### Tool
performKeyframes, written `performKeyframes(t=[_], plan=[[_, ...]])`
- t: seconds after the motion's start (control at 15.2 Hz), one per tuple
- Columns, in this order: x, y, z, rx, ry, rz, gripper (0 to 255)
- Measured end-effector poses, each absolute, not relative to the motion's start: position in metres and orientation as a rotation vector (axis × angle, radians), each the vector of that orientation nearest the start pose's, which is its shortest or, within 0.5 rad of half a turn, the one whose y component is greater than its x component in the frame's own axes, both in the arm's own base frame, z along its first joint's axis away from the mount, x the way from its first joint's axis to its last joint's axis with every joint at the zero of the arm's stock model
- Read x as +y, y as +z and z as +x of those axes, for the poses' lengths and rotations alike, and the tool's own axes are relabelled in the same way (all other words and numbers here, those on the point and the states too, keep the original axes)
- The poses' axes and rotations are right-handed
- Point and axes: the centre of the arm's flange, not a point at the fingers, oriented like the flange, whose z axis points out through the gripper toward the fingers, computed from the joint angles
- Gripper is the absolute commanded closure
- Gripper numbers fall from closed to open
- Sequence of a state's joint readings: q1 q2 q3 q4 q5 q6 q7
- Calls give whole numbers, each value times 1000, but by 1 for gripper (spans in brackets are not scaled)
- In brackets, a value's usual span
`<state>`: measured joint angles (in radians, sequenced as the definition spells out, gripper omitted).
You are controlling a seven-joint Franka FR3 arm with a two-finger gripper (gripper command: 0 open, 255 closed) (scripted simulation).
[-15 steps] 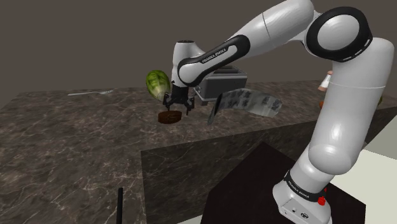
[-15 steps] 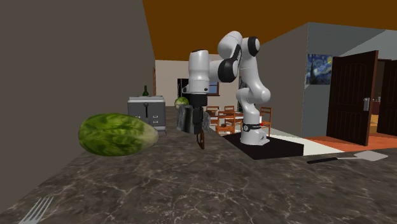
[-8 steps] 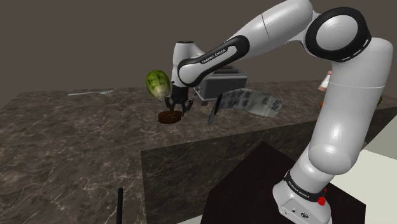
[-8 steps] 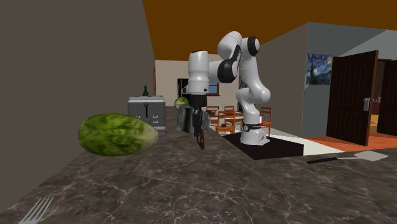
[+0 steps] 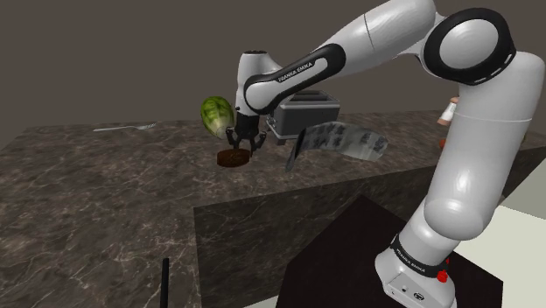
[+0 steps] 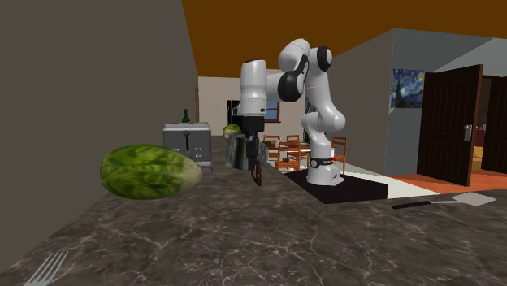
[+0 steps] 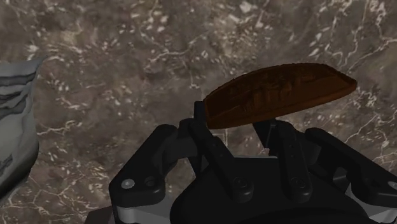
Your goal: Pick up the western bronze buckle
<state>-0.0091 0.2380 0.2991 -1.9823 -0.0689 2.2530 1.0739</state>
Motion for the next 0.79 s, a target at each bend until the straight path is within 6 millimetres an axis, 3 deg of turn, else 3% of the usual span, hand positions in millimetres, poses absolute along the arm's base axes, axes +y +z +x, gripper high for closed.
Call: performKeyframes(t=[0.79], plan=[[163, 418, 578, 1138, -39, -2886, 255]])
